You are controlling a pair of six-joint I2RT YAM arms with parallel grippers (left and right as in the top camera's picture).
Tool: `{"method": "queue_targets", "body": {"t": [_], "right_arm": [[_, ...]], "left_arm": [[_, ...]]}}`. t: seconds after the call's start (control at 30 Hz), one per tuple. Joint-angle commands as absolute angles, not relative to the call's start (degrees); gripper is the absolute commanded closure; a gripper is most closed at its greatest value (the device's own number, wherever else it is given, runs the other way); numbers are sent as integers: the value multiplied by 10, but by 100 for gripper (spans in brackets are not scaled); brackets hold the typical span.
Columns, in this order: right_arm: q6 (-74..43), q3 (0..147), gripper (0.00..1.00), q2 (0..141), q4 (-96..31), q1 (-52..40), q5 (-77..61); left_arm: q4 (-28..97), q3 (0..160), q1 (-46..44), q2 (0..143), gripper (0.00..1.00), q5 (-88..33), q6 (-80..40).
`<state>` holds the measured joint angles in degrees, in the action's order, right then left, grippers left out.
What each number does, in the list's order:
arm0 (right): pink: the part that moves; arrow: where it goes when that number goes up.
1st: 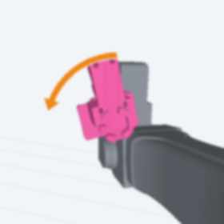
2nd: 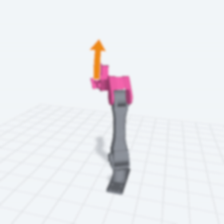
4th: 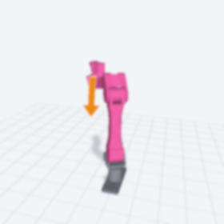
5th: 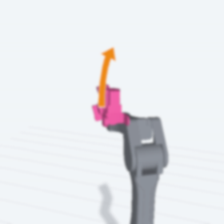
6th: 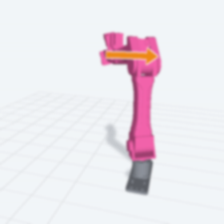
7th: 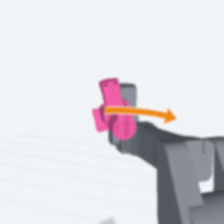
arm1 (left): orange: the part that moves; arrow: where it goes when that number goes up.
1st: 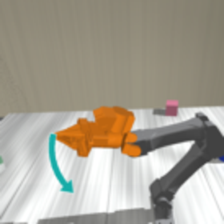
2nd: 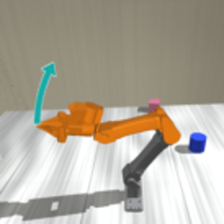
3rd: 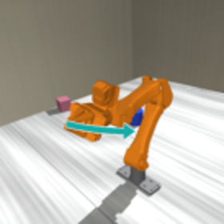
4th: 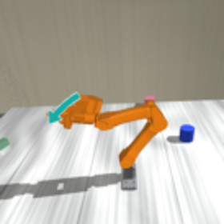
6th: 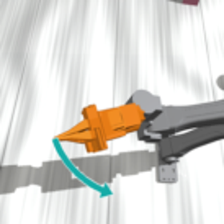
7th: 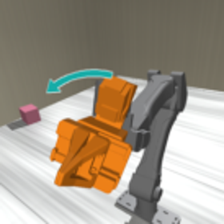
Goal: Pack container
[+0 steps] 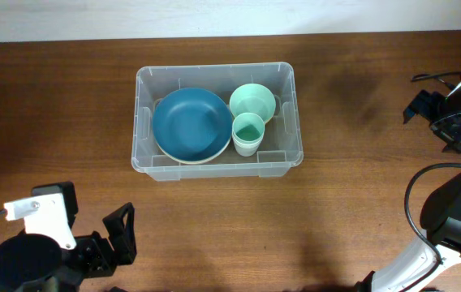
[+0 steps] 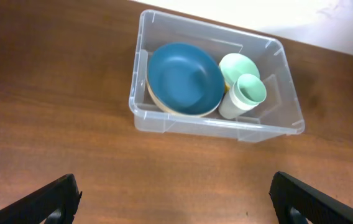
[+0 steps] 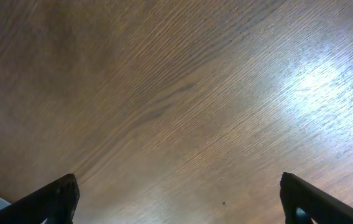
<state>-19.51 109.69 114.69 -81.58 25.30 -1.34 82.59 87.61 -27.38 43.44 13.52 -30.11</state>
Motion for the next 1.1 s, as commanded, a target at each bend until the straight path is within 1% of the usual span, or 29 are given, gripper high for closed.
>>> {"method": "queue_targets", "body": {"t": [0.0, 0.17, 0.2, 0.3, 0.37, 0.5, 0.63, 0.77, 1.07], "right_arm": [[-200, 1097, 1, 1147, -816, 251, -8], [-200, 1097, 1, 1147, -816, 251, -9], [-200, 1097, 1, 1147, -816, 251, -8], [-200, 1097, 1, 1147, -816, 251, -8], [-200, 1097, 1, 1147, -816, 251, -8], [-200, 1097, 1, 1147, -816, 251, -8], [-200, 1097, 1, 1147, -816, 251, -8], [-200, 1097, 1, 1147, -816, 251, -8], [-200, 1097, 1, 1147, -816, 251, -8]], "left_arm": [[795, 838, -277, 436, 0, 147, -291], [665, 726, -277, 436, 0, 148, -169], [609, 681, -271, 432, 0, 148, -125], [489, 583, -240, 420, 0, 133, -60], [403, 513, -209, 408, 0, 99, -20], [217, 361, -134, 357, 0, -10, 50], [74, 234, -80, 289, 0, -52, 62], [13, 151, -54, 209, 0, -52, 62], [9, 89, -3, 67, 0, -52, 64]]}}
